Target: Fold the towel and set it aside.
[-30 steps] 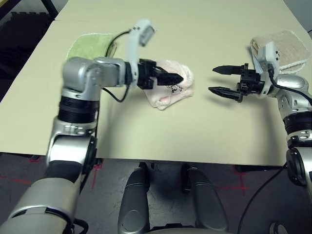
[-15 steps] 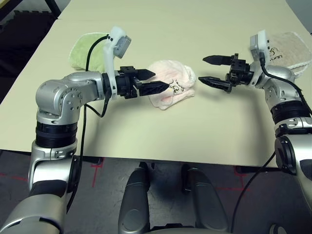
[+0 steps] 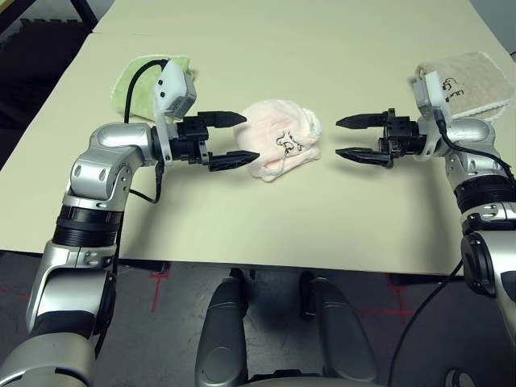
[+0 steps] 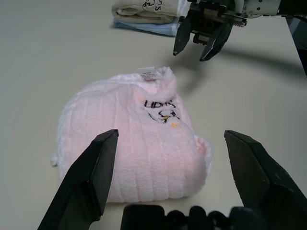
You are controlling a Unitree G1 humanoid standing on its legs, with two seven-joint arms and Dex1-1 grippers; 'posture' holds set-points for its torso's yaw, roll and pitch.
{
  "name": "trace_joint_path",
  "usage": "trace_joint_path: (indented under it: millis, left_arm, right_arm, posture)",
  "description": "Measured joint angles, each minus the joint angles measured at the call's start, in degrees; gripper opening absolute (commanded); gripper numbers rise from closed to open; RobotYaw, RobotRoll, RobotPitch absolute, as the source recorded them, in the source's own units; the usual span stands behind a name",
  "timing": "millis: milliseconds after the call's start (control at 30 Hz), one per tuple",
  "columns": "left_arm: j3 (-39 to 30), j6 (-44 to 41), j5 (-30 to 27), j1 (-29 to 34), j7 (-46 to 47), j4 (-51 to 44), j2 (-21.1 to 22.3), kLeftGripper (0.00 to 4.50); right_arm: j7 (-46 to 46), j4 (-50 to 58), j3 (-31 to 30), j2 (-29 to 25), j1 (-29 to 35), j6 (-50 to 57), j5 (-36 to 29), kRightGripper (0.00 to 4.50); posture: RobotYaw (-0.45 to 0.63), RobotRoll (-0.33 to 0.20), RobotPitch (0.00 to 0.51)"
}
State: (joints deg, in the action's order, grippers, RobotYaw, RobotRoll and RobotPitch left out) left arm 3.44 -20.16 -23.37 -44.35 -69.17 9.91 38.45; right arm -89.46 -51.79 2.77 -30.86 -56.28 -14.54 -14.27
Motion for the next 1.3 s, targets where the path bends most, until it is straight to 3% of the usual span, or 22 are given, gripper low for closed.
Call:
trace_joint_path:
  millis: [100,133,533,733,933,1167,1300]
  left_arm:
    - [-0.15,0.59,0.25,0.11,-0.27,0.02,0.09,4.50]
    - [-0.23,0.59,0.29,0.27,-0.24,0.01,0.14,4.50]
    - [-1.22,-2.32,0.25,2.94,2.28,-4.51,0.63,4.50]
    - [-1.29,-3.79,0.20,3.23,2.51,-5.22,1.08,4.50]
    - [-1.48,-4.94,0.05,3.25,3.06,-7.01,1.35,4.50]
    - [-2.69,-6.08,-0.30,4.59,3.08,-7.48,2.00,4.50]
    - [-2.97,-6.53,-0.34,4.66,3.33,-7.78,2.09,4.50]
  right_arm:
    - [-0.02,-0.31,0.00,0.31,-0.26,-0.30,0.30,0.06]
    - [0.07,-0.66,0.00,0.61,-0.74,-0.46,0.47,0.02]
    - [9.02,-12.00,-1.52,9.19,-10.24,-4.63,6.06,0.02]
    - [16.60,-17.05,-5.19,10.16,-10.86,-6.29,12.96,0.02]
    - [17.60,-18.16,-6.41,9.35,-10.73,-5.98,15.43,0.02]
    - [13.79,-13.71,-5.96,8.35,-9.08,4.28,13.99,0.02]
    - [11.62,-3.78,-6.25,7.89,-6.09,17.83,12.28,0.02]
  posture:
    - [0.00,0.000,0.221]
    - [0.00,0.000,0.223]
    - [0.05,0.000,0.225]
    - [0.06,0.000,0.228]
    - [0.05,0.000,0.229]
    - [0.04,0.000,0.231]
    - [0.04,0.000,0.227]
